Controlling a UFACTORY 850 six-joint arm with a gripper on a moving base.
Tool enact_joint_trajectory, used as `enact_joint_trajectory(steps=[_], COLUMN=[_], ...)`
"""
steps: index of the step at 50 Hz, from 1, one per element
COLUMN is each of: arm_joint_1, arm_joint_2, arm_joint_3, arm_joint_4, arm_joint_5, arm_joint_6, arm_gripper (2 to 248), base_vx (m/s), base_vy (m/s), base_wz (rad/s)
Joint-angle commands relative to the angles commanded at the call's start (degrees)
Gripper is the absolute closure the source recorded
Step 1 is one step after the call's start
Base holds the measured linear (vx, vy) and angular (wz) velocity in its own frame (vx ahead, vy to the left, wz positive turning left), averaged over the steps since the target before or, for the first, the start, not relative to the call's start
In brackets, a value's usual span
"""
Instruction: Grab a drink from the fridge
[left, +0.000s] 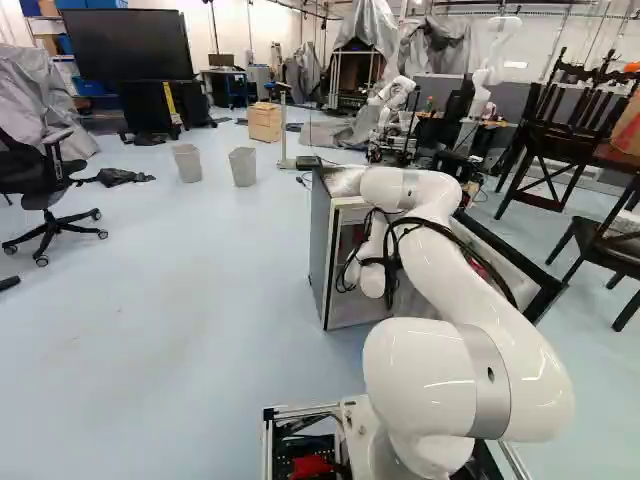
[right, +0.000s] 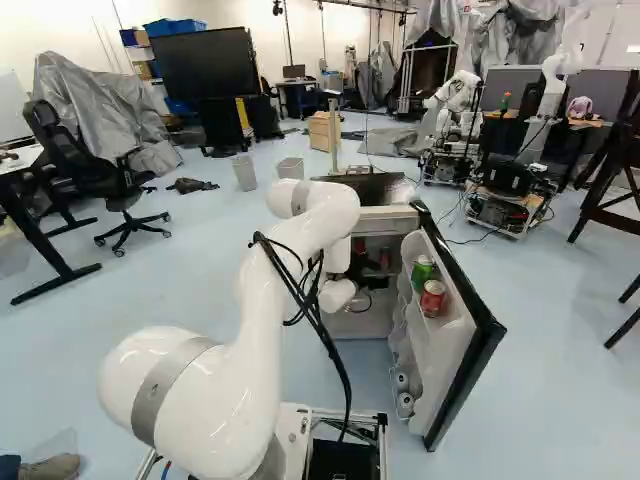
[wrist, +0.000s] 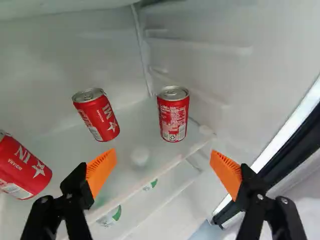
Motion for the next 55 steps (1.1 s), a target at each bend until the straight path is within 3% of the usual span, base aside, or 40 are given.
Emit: enact_joint_trajectory(steps=[55], arm_joint_1=[-0.3], arm_joint_2=[-2.8], arm_joint_3=[-5.5], arm_joint_4=[0.0], arm_joint_5=[4.3], arm_joint_6=[0.0], arm_gripper=[3], base_vx=[0.0], base_vy=[0.0], base_wz=[0.0])
